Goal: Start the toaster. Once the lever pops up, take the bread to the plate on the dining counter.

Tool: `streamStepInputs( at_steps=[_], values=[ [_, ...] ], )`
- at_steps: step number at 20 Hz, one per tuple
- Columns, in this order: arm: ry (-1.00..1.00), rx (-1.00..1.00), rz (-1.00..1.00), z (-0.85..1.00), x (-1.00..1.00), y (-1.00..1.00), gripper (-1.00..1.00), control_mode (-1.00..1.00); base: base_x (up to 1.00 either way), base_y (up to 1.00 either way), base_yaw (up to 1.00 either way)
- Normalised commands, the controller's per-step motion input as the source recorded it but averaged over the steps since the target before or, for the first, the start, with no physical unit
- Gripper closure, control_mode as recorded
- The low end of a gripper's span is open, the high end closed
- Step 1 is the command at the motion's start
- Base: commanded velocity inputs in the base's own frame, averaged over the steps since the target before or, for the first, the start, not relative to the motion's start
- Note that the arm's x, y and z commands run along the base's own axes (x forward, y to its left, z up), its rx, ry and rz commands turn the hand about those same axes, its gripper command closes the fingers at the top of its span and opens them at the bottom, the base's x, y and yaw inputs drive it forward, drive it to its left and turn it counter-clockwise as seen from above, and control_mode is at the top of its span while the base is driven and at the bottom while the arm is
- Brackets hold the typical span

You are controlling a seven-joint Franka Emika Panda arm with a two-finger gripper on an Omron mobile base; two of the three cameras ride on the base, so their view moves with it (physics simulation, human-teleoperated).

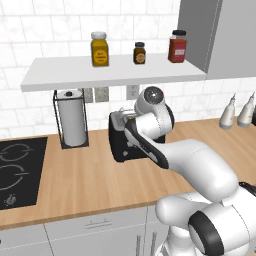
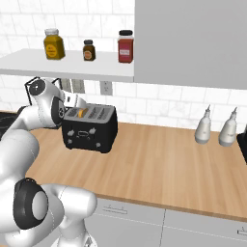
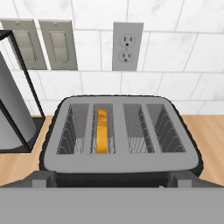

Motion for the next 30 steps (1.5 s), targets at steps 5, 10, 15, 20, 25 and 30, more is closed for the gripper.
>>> streamStepInputs(
  at_steps=[5, 10, 15, 20, 25, 30],
  values=[
    [0.0, 0.0, 0.0, 0.0, 0.0, 0.0, -1.0, -1.0, 0.0, 0.0, 0.0],
    [0.0, 0.0, 0.0, 0.0, 0.0, 0.0, -1.0, -1.0, 0.0, 0.0, 0.0],
    [0.0, 0.0, 0.0, 0.0, 0.0, 0.0, -1.0, -1.0, 0.0, 0.0, 0.0],
    [0.0, 0.0, 0.0, 0.0, 0.0, 0.0, -1.0, -1.0, 0.0, 0.0, 0.0],
    [0.0, 0.0, 0.0, 0.0, 0.0, 0.0, -1.0, -1.0, 0.0, 0.0, 0.0],
    [0.0, 0.0, 0.0, 0.0, 0.0, 0.0, -1.0, -1.0, 0.0, 0.0, 0.0]
  ],
)
